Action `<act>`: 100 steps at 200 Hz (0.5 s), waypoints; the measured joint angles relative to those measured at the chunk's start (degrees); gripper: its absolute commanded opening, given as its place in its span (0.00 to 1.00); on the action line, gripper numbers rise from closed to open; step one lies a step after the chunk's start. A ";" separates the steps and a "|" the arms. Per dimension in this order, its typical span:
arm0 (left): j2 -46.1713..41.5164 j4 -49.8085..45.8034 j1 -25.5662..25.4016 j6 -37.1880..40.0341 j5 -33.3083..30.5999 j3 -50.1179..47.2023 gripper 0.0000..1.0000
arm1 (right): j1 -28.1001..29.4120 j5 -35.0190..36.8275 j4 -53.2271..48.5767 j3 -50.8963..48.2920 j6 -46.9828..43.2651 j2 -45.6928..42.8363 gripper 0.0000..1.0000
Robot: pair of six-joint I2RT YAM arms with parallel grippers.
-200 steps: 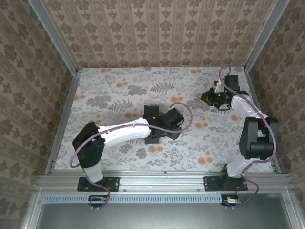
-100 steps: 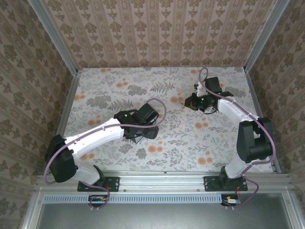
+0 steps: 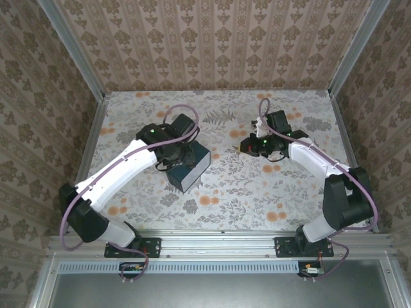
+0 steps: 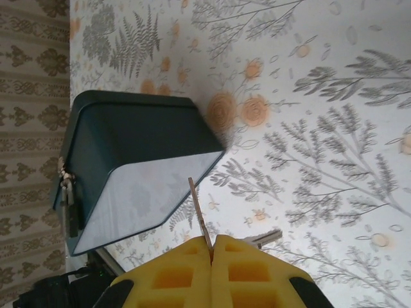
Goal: Unlock a padlock with a key
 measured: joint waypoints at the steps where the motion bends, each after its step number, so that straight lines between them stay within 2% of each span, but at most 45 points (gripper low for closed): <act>1: 0.09 -0.11 -0.04 -0.22 -0.07 0.00 0.49 | 0.24 0.02 0.15 -0.11 0.20 -0.13 0.00; 49: 5.92 -0.20 -2.64 -10.01 -1.62 0.66 0.51 | 7.32 -0.07 5.99 -4.83 3.98 -1.70 0.00; 100: 10.14 0.57 -3.17 -14.58 -1.81 0.87 0.51 | 8.87 -0.96 11.78 -9.22 7.80 -1.70 0.00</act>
